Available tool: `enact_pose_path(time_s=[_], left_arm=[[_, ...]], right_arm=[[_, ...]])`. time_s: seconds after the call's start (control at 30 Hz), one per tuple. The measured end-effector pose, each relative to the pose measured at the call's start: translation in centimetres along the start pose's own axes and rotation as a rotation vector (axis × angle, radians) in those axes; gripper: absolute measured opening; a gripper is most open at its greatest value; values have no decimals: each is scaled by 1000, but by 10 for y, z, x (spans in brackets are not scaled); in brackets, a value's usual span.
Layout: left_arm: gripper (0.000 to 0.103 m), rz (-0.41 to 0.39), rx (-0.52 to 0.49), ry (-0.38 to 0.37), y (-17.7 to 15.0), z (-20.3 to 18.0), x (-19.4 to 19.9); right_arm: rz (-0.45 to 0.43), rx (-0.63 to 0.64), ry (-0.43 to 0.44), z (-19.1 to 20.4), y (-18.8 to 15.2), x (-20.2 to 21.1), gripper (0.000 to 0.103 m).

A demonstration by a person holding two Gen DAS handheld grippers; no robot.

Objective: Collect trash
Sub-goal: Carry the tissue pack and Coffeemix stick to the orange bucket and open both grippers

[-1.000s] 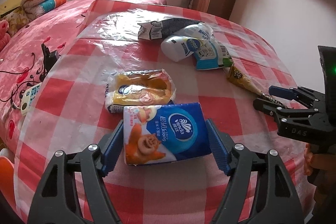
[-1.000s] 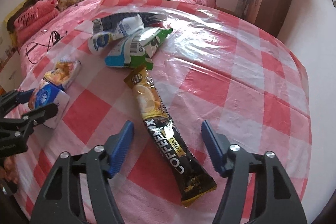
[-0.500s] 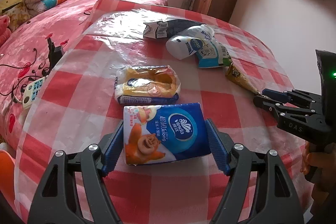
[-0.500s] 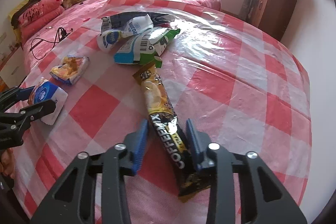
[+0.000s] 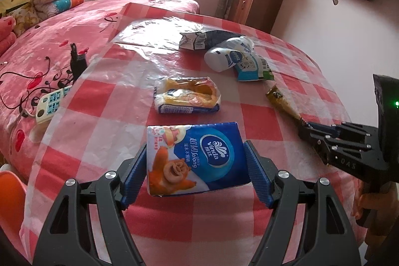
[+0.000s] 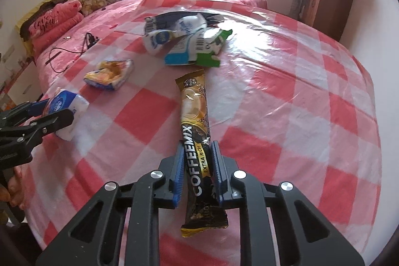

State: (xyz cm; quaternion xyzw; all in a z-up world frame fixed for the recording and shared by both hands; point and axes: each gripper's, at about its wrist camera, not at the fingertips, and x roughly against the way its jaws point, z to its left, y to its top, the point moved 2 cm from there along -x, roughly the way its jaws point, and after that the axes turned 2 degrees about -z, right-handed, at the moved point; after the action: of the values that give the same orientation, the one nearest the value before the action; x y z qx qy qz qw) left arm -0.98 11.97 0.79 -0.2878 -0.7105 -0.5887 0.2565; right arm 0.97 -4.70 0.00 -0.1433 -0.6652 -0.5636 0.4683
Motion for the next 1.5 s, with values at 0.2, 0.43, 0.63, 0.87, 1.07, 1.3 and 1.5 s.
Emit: enact_pose_path(time_s=[0.2, 0.43, 0.63, 0.87, 1.07, 1.3, 1.5], left_arm=[[74, -6, 9, 24, -7, 11, 10], [74, -25, 21, 80, -11, 31, 27], [74, -43, 45, 125, -12, 51, 42], [74, -64, 74, 179, -16, 79, 61], [74, -73, 103, 220, -22, 105, 75], [74, -77, 144, 266, -33, 135, 90], [74, -79, 186, 318, -43, 164, 103]], right_arm=[[-2, 3, 47, 24, -10, 8, 21], [-9, 13, 120, 57, -11, 16, 21], [-5, 63, 164, 88, -9, 20, 21], [8, 123, 213, 123, -6, 20, 21], [17, 182, 254, 157, -2, 21, 21], [26, 259, 304, 199, 5, 21, 21], [39, 344, 344, 240, 9, 17, 21]])
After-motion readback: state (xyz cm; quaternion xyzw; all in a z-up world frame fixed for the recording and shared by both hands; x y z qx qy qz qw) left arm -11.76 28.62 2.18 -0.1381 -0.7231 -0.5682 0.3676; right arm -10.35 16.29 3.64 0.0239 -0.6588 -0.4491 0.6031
